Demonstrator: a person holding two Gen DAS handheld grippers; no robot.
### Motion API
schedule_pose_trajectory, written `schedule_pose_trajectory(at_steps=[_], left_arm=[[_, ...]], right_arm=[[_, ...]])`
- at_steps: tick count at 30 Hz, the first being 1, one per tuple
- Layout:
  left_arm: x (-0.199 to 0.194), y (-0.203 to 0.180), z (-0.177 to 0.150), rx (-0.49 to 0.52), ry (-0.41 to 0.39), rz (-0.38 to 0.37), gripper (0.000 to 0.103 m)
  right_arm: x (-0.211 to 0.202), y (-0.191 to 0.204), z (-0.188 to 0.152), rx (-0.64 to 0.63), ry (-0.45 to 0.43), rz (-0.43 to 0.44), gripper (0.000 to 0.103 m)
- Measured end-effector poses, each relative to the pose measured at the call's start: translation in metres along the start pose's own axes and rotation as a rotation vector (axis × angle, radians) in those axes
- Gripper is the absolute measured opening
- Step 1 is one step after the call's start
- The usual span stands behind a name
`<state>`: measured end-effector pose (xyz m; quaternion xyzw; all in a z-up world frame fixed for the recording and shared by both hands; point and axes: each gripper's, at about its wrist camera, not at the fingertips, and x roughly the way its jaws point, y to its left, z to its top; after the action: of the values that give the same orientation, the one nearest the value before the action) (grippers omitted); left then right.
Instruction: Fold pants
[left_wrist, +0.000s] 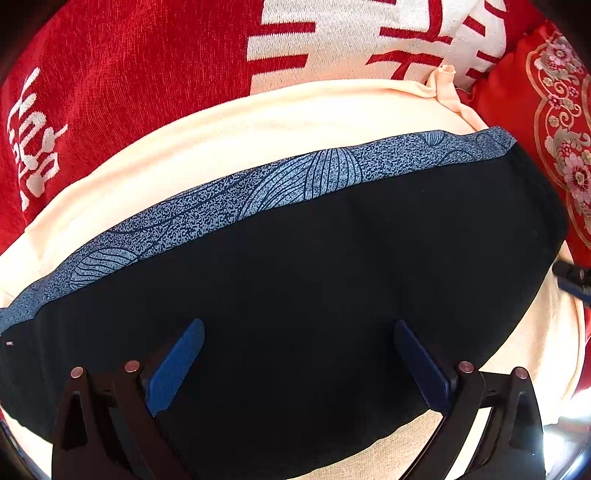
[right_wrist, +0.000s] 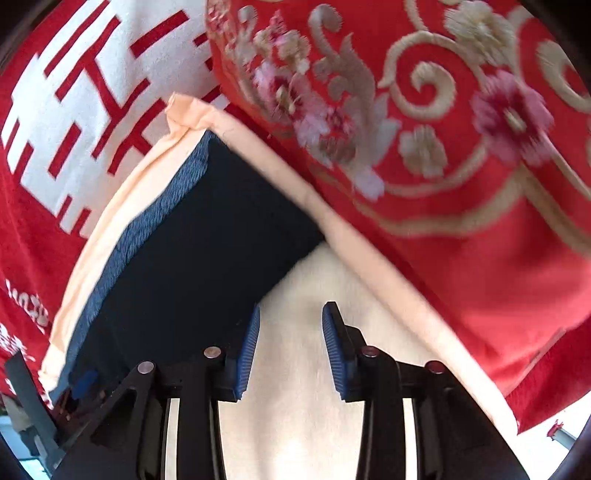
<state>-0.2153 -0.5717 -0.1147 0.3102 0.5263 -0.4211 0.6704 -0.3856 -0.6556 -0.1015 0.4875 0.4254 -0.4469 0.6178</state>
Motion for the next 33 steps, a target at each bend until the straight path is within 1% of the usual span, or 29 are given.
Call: schedule_pose_trajectory(at_steps=[2, 4, 7, 10, 14, 17, 20, 22, 23, 24, 25, 26, 27, 28, 29, 30, 32, 33], left_arm=[[-0.004, -0.004, -0.002, -0.011, 0.008, -0.002, 0.103], [-0.007, 0.002, -0.004, -0.028, 0.026, -0.006, 0.103], [-0.016, 0.009, -0.012, -0.051, 0.039, 0.001, 0.103], [-0.029, 0.023, -0.031, -0.074, 0.044, 0.009, 0.103], [-0.052, 0.045, -0.061, -0.084, 0.039, 0.047, 0.103], [-0.067, 0.077, -0.078, -0.098, 0.016, 0.112, 0.103], [-0.076, 0.123, -0.095, -0.175, 0.010, 0.184, 0.103], [-0.076, 0.149, -0.109, -0.229, 0.037, 0.230, 0.103], [-0.073, 0.162, -0.118, -0.262, 0.067, 0.256, 0.103], [-0.068, 0.173, -0.129, -0.299, 0.102, 0.265, 0.103], [-0.061, 0.182, -0.141, -0.328, 0.148, 0.243, 0.103], [-0.059, 0.188, -0.154, -0.371, 0.150, 0.173, 0.103], [-0.063, 0.194, -0.164, -0.423, 0.121, 0.125, 0.103], [-0.063, 0.195, -0.169, -0.436, 0.135, 0.103, 0.103], [-0.066, 0.194, -0.170, -0.434, 0.140, 0.102, 0.103], [-0.070, 0.190, -0.169, -0.419, 0.149, 0.118, 0.103], [-0.080, 0.177, -0.165, -0.373, 0.154, 0.173, 0.103], [-0.085, 0.170, -0.162, -0.353, 0.150, 0.183, 0.103]], right_arm=[[-0.003, 0.003, -0.014, -0.007, 0.014, -0.009, 0.042], [-0.005, 0.008, -0.028, -0.018, 0.030, -0.015, 0.048], [-0.006, 0.017, -0.048, -0.038, 0.059, -0.017, 0.050], [-0.005, 0.026, -0.061, -0.057, 0.085, -0.023, 0.052], [-0.007, 0.044, -0.074, -0.090, 0.103, -0.018, 0.055], [-0.010, 0.067, -0.081, -0.162, 0.098, -0.009, 0.056], [-0.010, 0.094, -0.090, -0.237, 0.105, 0.015, 0.056], [-0.007, 0.108, -0.097, -0.261, 0.120, 0.032, 0.056], [-0.006, 0.113, -0.100, -0.270, 0.126, 0.038, 0.056], [-0.007, 0.116, -0.103, -0.276, 0.129, 0.043, 0.056], [-0.007, 0.120, -0.106, -0.282, 0.133, 0.046, 0.056], [-0.006, 0.123, -0.108, -0.288, 0.139, 0.048, 0.056], [-0.006, 0.124, -0.110, -0.293, 0.147, 0.050, 0.056], [-0.007, 0.126, -0.113, -0.298, 0.157, 0.057, 0.056], [-0.008, 0.126, -0.114, -0.302, 0.162, 0.066, 0.056], [-0.009, 0.127, -0.114, -0.304, 0.167, 0.074, 0.056], [-0.012, 0.121, -0.113, -0.291, 0.178, 0.105, 0.057], [-0.005, 0.123, -0.099, -0.286, 0.184, 0.120, 0.057]])
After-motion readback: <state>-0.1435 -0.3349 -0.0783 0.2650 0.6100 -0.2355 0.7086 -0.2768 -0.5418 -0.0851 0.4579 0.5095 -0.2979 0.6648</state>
